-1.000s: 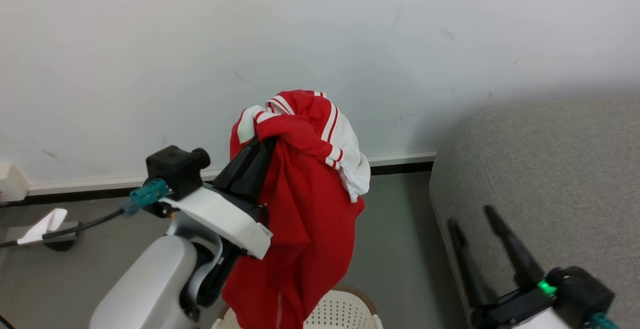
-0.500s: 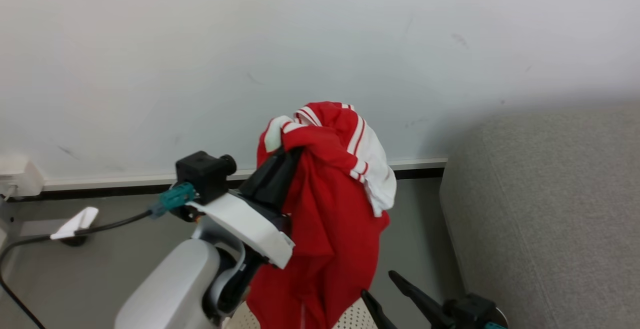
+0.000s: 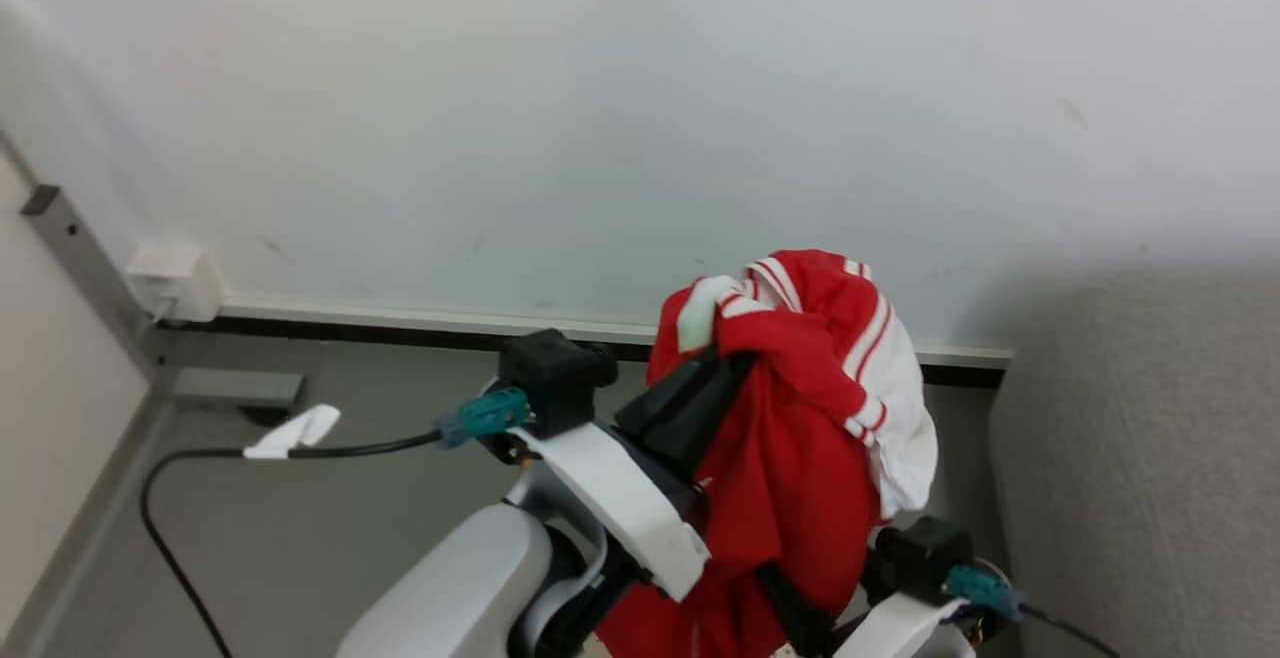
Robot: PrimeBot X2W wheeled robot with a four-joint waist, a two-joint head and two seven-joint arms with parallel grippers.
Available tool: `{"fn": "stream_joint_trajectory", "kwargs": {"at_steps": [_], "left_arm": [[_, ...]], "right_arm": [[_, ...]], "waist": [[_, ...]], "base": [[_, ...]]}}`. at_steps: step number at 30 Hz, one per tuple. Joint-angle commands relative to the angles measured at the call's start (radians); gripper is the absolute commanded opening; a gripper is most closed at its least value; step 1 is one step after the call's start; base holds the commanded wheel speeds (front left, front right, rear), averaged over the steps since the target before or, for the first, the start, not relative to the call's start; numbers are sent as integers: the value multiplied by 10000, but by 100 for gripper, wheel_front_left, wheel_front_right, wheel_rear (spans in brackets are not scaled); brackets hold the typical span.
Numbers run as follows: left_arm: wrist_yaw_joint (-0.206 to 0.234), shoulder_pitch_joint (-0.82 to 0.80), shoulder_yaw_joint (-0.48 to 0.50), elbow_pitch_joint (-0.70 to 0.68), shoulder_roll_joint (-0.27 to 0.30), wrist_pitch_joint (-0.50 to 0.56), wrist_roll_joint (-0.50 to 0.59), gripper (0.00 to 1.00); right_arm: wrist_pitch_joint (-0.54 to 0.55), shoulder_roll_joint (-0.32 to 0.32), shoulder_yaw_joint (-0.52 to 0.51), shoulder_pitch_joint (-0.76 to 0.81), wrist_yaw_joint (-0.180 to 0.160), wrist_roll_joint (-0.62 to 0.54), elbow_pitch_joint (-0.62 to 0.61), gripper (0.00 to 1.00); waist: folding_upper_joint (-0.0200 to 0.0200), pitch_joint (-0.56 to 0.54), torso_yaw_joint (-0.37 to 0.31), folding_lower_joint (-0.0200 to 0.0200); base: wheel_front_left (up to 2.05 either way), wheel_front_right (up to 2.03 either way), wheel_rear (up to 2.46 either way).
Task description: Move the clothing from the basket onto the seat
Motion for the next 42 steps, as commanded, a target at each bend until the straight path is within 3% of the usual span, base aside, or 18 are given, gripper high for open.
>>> {"fn": "stream_joint_trajectory", "kwargs": {"at_steps": [1, 11, 12, 13, 24, 34, 35, 36, 37, 38, 42], "left_arm": [[-56, -38, -67, -31, -59, 68, -141, 0], [-20, 85, -224, -50, -121, 208, -257, 0], [-17, 85, -205, -59, -84, 214, -264, 0], [-2, 89, -179, -64, -44, 218, -259, 0], [328, 471, 260, 147, 517, -26, -415, 0], [620, 1071, 316, 373, 805, 40, -585, 1], [634, 1118, 316, 381, 816, 51, -609, 30], [645, 1152, 312, 378, 826, 49, -607, 51], [642, 1183, 299, 376, 835, 63, -624, 88], [651, 1218, 289, 371, 839, 69, -655, 100], [737, 1358, 301, 339, 829, -6, -713, 100]], "right_arm": [[9, -16, -148, -194, -21, 64, 108, 100], [9, 57, -881, -408, -21, -273, 122, 100], [7, 70, -929, -366, -21, -289, 14, 10], [7, 67, -990, -318, -21, -306, -103, 0], [7, -192, -1540, 63, -21, -606, -1256, 0], [4, -588, -2517, 679, -21, -1134, -3012, 0], [4, -617, -2588, 718, -21, -1176, -3193, 0], [4, -652, -2671, 756, -21, -1215, -3377, 0], [4, -713, -2754, 789, -21, -1256, -3538, 0], [3, -786, -2815, 824, -21, -1280, -3704, 0], [4, -980, -2999, 880, -21, -1295, -4291, 0]], "waist": [[0, -26, 421, -1], [0, -80, 1103, -1], [0, -77, 1125, -1], [0, -73, 1140, -1], [0, 4, 782, -1], [0, 97, 412, -1], [0, 101, 365, -1], [0, 102, 315, -1], [0, 100, 262, -1], [0, 95, 209, -1], [0, 64, -30, -1]], "base": [[0, 0, 0], [0, 0, 0], [0, 0, 0], [0, 0, 0], [0, 0, 0], [0, 0, 0], [0, 0, 0], [0, 0, 0], [0, 0, 0], [0, 0, 0], [0, 0, 0]]}}
